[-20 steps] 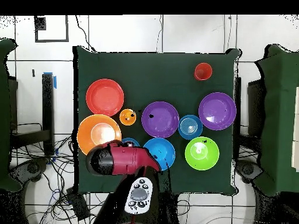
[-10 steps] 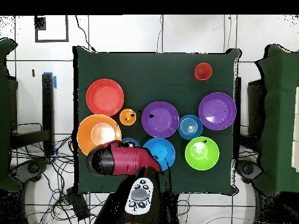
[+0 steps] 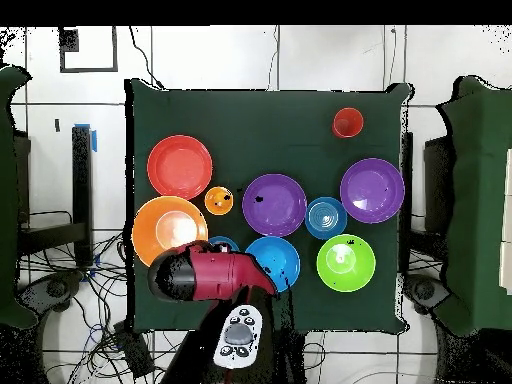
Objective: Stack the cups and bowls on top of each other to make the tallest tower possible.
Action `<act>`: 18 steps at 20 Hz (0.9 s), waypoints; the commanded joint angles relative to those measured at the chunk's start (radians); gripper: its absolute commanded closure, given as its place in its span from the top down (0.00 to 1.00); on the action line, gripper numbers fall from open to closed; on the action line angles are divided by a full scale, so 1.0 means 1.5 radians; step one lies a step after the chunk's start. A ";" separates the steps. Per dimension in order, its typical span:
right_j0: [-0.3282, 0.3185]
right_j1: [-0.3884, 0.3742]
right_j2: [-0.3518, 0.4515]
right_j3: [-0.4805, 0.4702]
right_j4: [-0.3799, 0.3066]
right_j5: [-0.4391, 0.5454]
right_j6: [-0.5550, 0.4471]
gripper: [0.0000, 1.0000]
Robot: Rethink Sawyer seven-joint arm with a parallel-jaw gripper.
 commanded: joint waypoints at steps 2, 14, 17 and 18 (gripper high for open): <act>0.018 0.015 0.032 -0.020 0.006 0.006 0.110 1.00; 0.064 0.020 0.010 -0.040 0.027 0.032 0.133 1.00; 0.077 0.031 0.002 -0.054 0.033 0.037 0.142 1.00; 0.079 0.035 0.000 -0.058 0.034 0.037 0.143 1.00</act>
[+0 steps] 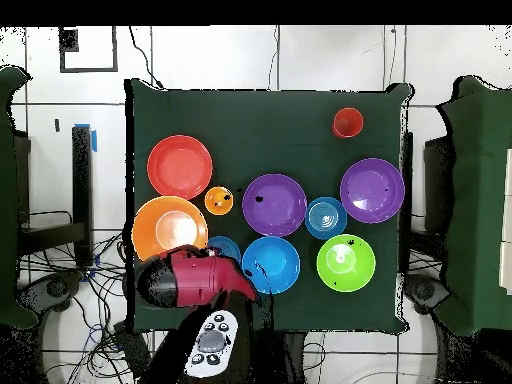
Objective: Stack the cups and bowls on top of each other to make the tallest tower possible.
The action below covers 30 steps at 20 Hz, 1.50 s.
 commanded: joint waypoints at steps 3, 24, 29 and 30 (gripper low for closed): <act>0.026 0.038 0.018 -0.057 0.029 0.033 0.139 1.00; 0.013 0.033 0.030 -0.043 0.008 0.017 0.152 1.00; 0.011 0.029 0.030 -0.041 0.007 0.018 0.151 1.00; 0.010 0.029 0.031 -0.040 0.007 0.019 0.150 1.00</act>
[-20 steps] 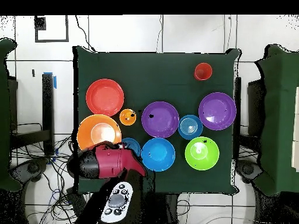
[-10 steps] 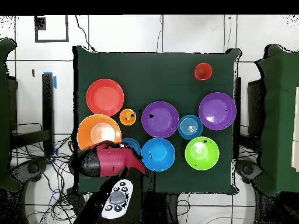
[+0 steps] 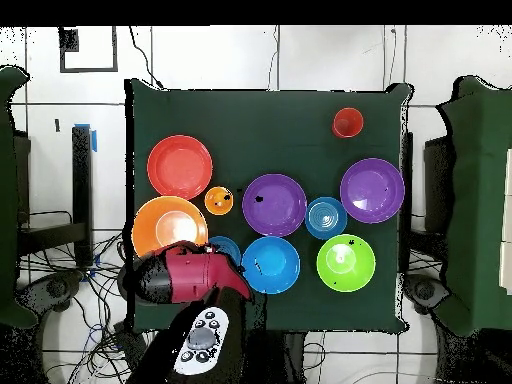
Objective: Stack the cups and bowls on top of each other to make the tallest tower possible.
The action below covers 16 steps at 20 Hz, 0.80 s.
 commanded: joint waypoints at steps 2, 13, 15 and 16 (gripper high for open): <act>-0.010 0.014 0.048 -0.019 0.003 0.022 0.087 1.00; -0.022 -0.016 0.051 -0.044 0.008 0.093 0.067 1.00; -0.026 -0.022 0.054 -0.051 0.011 0.105 0.065 1.00; -0.029 -0.025 0.056 -0.053 0.011 0.109 0.063 1.00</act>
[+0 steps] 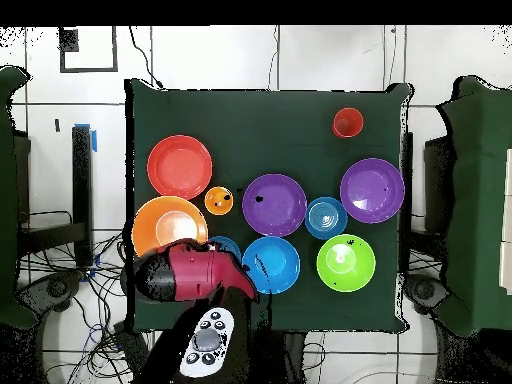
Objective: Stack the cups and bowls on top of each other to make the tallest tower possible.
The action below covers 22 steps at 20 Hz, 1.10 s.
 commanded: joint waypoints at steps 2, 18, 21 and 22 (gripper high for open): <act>-0.024 -0.018 0.059 -0.055 0.012 0.105 0.060 1.00; -0.040 -0.023 0.071 -0.077 0.005 0.130 0.061 1.00; -0.041 -0.024 0.074 -0.074 0.004 0.129 0.060 1.00; -0.042 -0.024 0.074 -0.074 0.003 0.128 0.059 1.00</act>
